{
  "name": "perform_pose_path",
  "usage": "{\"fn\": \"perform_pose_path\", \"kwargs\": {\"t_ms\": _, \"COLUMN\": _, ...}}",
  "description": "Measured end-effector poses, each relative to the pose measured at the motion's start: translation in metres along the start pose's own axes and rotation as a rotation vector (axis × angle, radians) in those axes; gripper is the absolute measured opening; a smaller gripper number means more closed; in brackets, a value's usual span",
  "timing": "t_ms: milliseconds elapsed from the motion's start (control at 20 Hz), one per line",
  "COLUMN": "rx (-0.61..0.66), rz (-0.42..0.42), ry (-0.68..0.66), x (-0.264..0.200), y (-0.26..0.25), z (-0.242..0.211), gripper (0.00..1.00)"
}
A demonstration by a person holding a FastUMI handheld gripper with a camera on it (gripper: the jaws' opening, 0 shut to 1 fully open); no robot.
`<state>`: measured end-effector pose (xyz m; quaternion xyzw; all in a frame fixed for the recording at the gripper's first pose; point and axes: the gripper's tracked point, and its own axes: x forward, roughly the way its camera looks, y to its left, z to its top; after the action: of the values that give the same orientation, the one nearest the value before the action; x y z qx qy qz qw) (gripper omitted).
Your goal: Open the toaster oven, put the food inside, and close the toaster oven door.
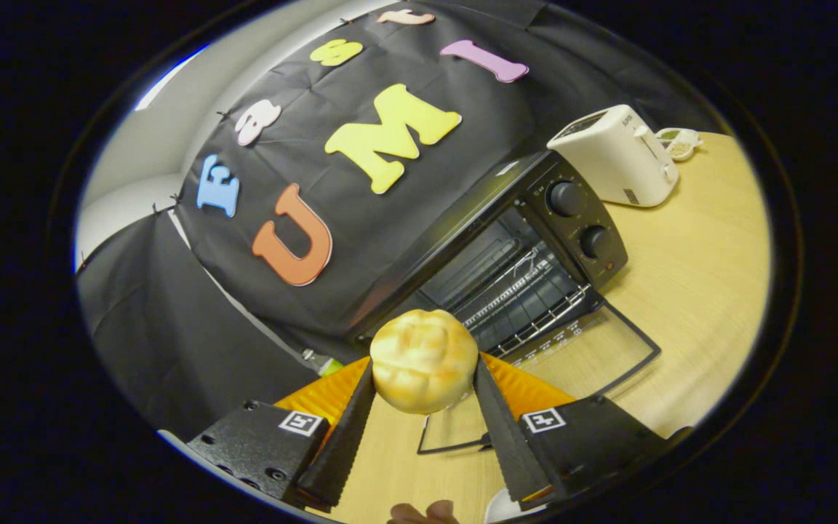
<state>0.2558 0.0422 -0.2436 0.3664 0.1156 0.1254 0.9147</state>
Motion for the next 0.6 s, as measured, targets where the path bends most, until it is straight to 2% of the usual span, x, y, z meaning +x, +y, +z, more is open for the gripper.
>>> {"fn": "perform_pose_path", "kwargs": {"t_ms": 250, "rx": -0.074, "rz": -0.07, "ry": 0.006, "x": 0.064, "y": -0.025, "z": 0.009, "gripper": 0.85}}
{"fn": "perform_pose_path", "kwargs": {"t_ms": 600, "rx": -0.089, "rz": -0.129, "ry": -0.034, "x": 0.107, "y": -0.044, "z": 0.018, "gripper": 0.85}}
